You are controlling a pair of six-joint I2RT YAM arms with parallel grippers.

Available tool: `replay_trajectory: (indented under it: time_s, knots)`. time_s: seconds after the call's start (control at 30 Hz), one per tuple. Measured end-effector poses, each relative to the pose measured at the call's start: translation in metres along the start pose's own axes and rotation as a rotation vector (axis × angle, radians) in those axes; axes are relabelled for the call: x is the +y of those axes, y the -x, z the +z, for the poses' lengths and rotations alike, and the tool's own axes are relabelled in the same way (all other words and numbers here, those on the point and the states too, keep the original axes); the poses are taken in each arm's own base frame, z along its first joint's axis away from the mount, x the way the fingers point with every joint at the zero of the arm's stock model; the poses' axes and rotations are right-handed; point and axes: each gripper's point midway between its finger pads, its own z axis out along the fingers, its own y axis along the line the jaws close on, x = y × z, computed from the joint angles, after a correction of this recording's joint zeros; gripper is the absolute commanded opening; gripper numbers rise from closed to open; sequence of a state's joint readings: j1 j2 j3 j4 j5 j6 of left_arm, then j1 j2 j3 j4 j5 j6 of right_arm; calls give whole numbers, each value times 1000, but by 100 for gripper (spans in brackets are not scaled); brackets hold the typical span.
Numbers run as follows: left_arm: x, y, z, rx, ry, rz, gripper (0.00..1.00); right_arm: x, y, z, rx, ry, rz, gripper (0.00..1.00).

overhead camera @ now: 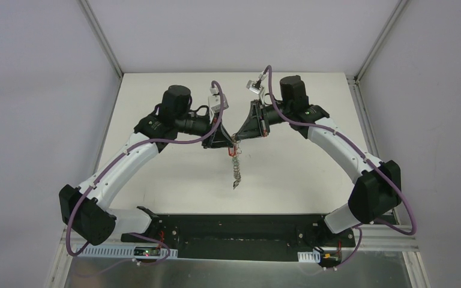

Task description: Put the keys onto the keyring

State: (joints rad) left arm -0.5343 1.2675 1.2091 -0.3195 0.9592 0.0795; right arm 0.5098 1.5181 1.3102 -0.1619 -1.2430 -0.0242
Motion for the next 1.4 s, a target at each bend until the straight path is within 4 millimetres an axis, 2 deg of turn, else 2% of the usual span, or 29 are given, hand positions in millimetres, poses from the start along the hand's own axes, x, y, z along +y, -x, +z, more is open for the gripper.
replay_trajectory:
  time_s: [0.2, 0.53, 0.77, 0.97, 1.17, 1.33, 1.4]
  knots:
    - [2, -5, 2, 1, -2, -4, 16, -2, -3, 1, -2, -1, 29, 0]
    - [3, -4, 3, -9, 2, -34, 22, -6, -3, 0, -10, -10, 23, 0]
    - [9, -1, 1, -21, 15, -66, 12, -9, -3, 0, -12, -19, 4, 0]
    - [11, 1, 4, -29, 15, -91, 9, -9, -2, -1, -15, -21, 0, 0]
    - [14, 0, 8, -30, 11, -121, 0, -9, -4, -2, -16, -24, 3, 0]
    - [15, -1, 9, -25, 10, -135, 0, -11, -5, -3, -16, -27, 4, 0]
    - [15, -1, 9, -21, 12, -140, 0, -11, -6, -4, -16, -34, -7, 3]
